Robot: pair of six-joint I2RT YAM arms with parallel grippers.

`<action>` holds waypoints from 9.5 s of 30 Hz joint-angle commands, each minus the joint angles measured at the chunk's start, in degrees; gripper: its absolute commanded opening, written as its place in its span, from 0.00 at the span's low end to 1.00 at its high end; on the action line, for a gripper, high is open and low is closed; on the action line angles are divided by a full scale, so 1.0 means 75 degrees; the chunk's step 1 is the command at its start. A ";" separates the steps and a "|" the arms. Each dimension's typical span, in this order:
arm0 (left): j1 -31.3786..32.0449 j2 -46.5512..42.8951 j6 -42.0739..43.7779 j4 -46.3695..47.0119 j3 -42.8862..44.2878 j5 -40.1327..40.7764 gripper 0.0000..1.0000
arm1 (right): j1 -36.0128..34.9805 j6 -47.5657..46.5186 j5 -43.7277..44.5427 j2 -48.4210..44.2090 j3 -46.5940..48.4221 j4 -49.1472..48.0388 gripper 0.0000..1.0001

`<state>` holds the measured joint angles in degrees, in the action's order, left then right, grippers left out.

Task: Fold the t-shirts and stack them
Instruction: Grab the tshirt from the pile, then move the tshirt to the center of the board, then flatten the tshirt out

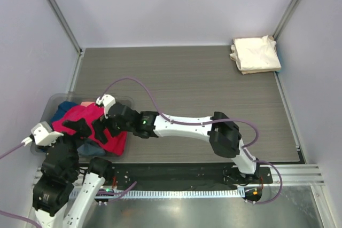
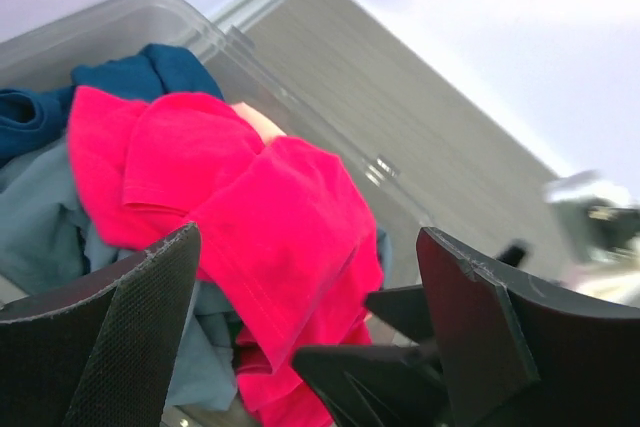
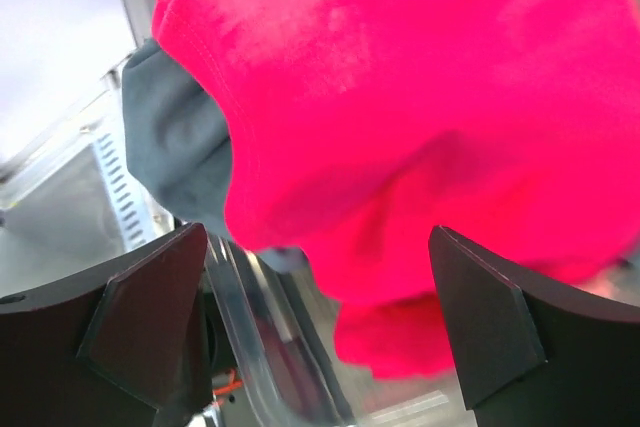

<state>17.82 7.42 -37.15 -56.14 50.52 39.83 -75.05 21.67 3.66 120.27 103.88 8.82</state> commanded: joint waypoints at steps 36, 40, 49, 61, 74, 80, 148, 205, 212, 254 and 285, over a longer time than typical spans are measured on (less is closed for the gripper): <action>-0.0525 -0.0556 0.0171 0.0512 -0.0080 -0.0060 0.84 | 0.2026 -0.0912 0.2017 -0.7197 -0.2794 0.1877 1.00; -0.0525 0.0297 0.0464 0.0758 0.0037 -0.1274 0.76 | 0.2037 0.1360 0.4067 -0.8731 -0.4610 0.3930 1.00; -0.0525 0.3299 0.1131 0.1062 0.0986 -0.2826 0.73 | 0.2049 0.2161 0.5592 -1.0732 -0.5063 0.5385 1.00; -0.0349 0.3218 0.1554 0.1415 0.0002 -0.3600 0.77 | 0.7115 0.0861 0.1426 -0.5996 -0.4816 0.3560 1.00; -0.0361 0.2784 0.1613 0.1637 -0.0256 -0.3753 0.80 | 0.8857 -0.0557 0.1187 -0.0054 -0.0001 0.2797 1.00; -0.0373 0.2772 0.1636 0.1638 -0.0268 -0.3753 0.81 | 0.9150 -0.0757 0.1282 0.1353 0.1617 0.2996 0.95; 0.4877 1.4596 0.0289 0.8471 0.2884 -0.4948 0.25 | 0.8963 -0.0276 0.0520 -0.5055 -0.2870 0.3840 0.01; 0.0553 1.2522 0.2809 0.0958 0.6880 -0.3542 0.56 | 0.9537 -0.1694 -0.0245 -0.1023 0.2627 0.6114 0.88; 0.0916 1.1657 0.1989 0.1379 0.5852 -0.3611 0.60 | 0.9537 -0.1191 -0.0765 -0.2932 -0.0025 0.5178 0.88; -0.0315 1.3835 0.0570 0.3137 0.2486 -0.4068 0.50 | 0.9362 -0.1307 -0.2548 0.4004 0.4372 0.4672 0.89; 0.1701 0.2377 -0.6635 -0.3425 -0.0430 0.0278 1.00 | 0.6890 -0.0511 -0.2293 -0.3449 -0.2950 0.2962 0.90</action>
<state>30.65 31.90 -71.94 -70.59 51.70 35.24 -19.62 15.49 -13.65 96.95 85.14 35.14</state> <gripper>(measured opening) 0.991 0.905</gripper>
